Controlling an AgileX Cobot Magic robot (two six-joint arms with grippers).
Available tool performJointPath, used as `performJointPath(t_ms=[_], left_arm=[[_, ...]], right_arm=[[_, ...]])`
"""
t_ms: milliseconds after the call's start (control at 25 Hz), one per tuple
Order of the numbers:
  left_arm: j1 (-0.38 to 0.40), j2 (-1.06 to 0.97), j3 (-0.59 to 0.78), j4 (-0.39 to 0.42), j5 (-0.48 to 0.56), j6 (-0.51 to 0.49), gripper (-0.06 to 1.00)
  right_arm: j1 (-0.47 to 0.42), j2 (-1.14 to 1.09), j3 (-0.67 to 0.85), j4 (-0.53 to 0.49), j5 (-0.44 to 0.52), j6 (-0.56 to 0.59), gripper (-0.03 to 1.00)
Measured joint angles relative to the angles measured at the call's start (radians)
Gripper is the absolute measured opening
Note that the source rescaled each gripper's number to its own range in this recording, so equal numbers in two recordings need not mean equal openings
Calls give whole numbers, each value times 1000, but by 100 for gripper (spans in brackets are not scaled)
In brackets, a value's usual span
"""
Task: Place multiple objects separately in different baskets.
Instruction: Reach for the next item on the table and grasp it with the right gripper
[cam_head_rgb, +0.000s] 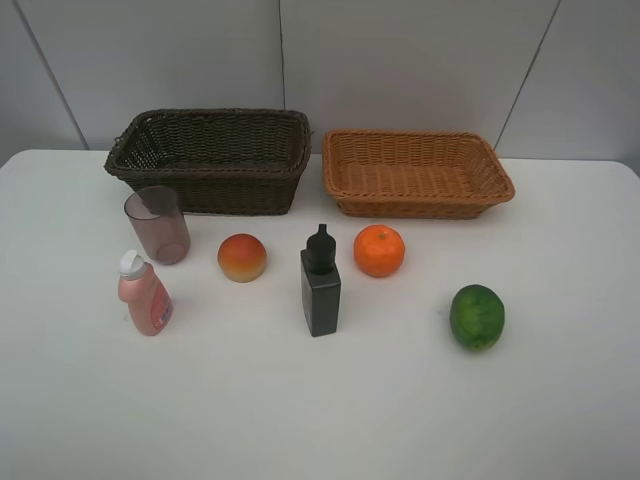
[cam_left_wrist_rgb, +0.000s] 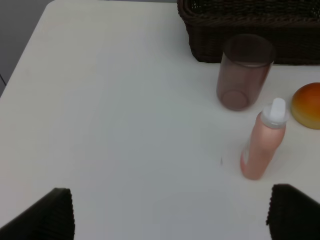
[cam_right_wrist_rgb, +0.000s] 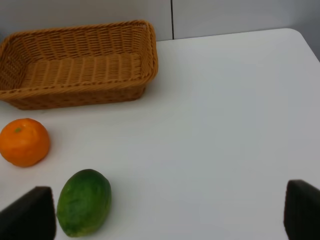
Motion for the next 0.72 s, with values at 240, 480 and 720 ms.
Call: performJointPath(t_ms=[240,480,720], left_arm=[[0,0,0,0,0,0,100],[0,0,0,0,0,0,100],[0,0,0,0,0,0,100]], right_arm=[[0,0,0,1,0,0,100],[0,0,0,0,0,0,100],[0,0,0,5,0,-6,100]])
